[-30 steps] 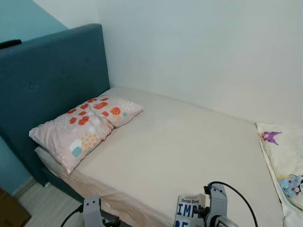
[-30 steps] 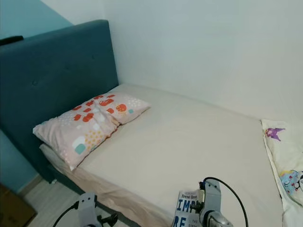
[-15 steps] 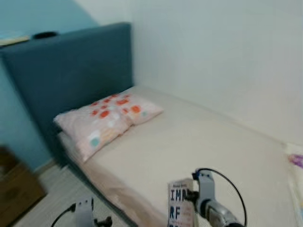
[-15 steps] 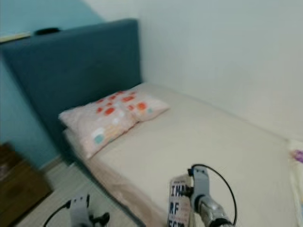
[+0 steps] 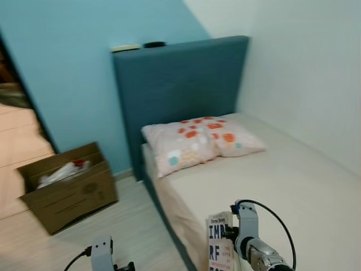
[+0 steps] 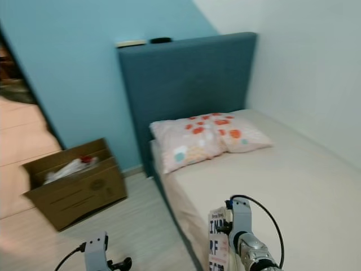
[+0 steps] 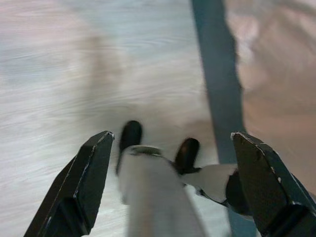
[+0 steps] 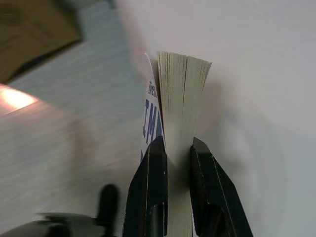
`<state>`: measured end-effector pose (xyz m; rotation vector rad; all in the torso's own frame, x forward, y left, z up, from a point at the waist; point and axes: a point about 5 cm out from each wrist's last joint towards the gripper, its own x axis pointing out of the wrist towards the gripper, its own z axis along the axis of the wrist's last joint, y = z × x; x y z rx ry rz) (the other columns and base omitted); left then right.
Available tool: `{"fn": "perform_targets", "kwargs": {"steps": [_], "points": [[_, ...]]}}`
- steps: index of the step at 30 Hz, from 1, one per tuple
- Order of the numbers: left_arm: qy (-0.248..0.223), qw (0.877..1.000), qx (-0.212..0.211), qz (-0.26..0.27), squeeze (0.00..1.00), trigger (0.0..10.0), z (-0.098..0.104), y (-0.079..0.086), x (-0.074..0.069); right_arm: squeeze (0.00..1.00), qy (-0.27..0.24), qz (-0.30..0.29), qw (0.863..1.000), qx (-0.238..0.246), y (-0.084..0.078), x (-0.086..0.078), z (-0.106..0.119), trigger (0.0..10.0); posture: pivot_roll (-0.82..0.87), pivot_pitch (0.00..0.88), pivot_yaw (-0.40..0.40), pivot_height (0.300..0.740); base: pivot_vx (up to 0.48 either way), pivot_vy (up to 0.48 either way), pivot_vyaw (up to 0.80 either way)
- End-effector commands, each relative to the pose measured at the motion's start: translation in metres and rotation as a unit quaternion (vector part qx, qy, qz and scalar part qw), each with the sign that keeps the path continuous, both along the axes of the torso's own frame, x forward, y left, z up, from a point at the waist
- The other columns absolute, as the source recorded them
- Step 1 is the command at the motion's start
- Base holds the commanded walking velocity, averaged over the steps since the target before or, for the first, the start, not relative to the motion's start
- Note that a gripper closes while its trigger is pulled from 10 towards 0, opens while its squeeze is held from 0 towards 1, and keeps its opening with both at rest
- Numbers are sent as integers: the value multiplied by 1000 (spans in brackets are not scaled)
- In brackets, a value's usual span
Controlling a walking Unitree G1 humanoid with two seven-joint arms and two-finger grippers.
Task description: Clean up the room
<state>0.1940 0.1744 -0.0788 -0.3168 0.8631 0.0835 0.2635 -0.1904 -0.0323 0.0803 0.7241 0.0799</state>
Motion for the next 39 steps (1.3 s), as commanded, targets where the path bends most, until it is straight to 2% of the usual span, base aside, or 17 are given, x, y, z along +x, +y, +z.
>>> {"fn": "perform_targets", "kwargs": {"steps": [1,10,14,20,39], "points": [[5,1000,0,-6,0,10000,0,-1,0,0,-25,-9,1000,4,-2,8,7,10000,-113,0,-23,720,0,0,794],[1,1000,-1,-9,0,10000,1,-4,3,0,-28,-5,1000,-2,-2,9,9,10000,-116,0,-22,720,0,0,790],[-1,1000,-4,-11,0,10000,1,-6,3,0,-20,-13,1000,-20,-6,7,7,10000,-120,0,-24,720,0,0,641],[-12,1000,-14,-15,0,10000,3,-9,6,0,-10,-33,999,-34,-14,4,5,10000,-126,0,-26,720,293,0,0],[-20,999,-19,-23,0,10000,4,-14,9,0,-15,-26,999,-42,-16,4,6,10000,-136,0,-30,720,366,0,0]]}}
